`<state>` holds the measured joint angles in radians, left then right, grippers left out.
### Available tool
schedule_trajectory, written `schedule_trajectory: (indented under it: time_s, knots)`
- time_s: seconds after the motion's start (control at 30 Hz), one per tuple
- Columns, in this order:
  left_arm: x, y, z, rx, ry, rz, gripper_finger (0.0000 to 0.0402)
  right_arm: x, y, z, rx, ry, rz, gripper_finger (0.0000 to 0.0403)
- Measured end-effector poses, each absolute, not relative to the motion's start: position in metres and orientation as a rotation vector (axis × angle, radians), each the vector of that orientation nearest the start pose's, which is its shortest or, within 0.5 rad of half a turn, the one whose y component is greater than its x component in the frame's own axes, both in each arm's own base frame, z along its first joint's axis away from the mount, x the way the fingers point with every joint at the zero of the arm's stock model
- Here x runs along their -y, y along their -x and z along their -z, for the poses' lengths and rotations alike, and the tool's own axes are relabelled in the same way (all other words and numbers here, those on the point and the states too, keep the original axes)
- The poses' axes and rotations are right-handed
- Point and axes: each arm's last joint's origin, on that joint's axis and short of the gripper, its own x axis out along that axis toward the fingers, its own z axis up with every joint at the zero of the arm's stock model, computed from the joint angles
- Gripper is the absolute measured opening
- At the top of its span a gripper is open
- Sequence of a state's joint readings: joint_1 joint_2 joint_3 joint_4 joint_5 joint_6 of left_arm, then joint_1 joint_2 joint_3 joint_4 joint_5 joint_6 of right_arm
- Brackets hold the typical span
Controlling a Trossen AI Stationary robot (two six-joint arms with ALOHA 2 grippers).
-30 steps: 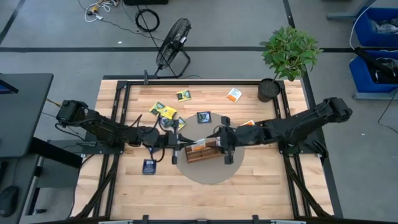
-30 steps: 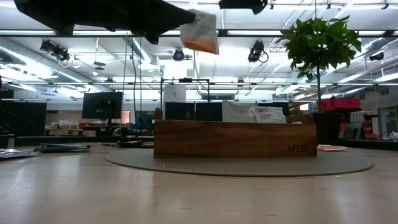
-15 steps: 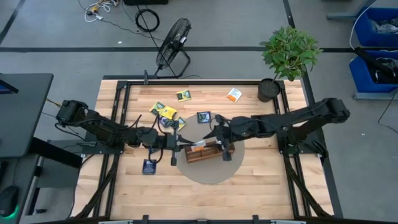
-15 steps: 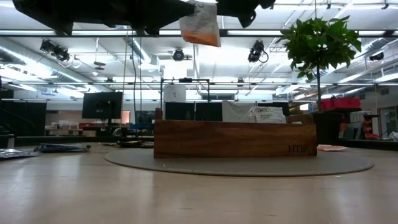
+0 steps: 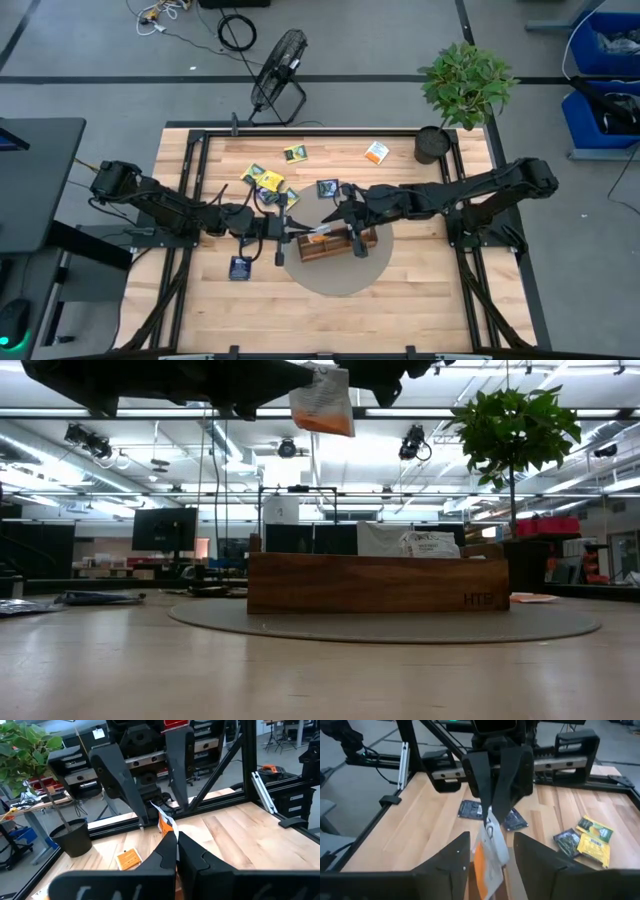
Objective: Pick & Place Tea
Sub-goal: Put the orange tea bag into the right section of the wooden organizer
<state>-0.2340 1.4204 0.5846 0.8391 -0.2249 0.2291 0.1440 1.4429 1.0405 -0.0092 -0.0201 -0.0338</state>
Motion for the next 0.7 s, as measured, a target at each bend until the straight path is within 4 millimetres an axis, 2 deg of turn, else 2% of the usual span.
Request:
schedule_trajectory:
  time_s: [0.13,0.33,0.7]
  knots:
    - [0.0599,-0.2789,-0.2234,0.005,-0.228,0.009,0.0002,-0.0455,-0.3202,-0.2850,-0.420,0.043,-0.161,0.0106]
    - [0.0596,-0.2790,-0.2237,0.007,-0.211,0.006,0.0004,-0.0438,-0.3204,-0.2848,-0.420,0.069,-0.160,0.0013]
    - [0.0582,-0.2734,-0.2309,0.004,-0.164,0.007,0.0072,-0.0430,-0.3179,-0.2808,-0.470,0.142,-0.107,0.0002]
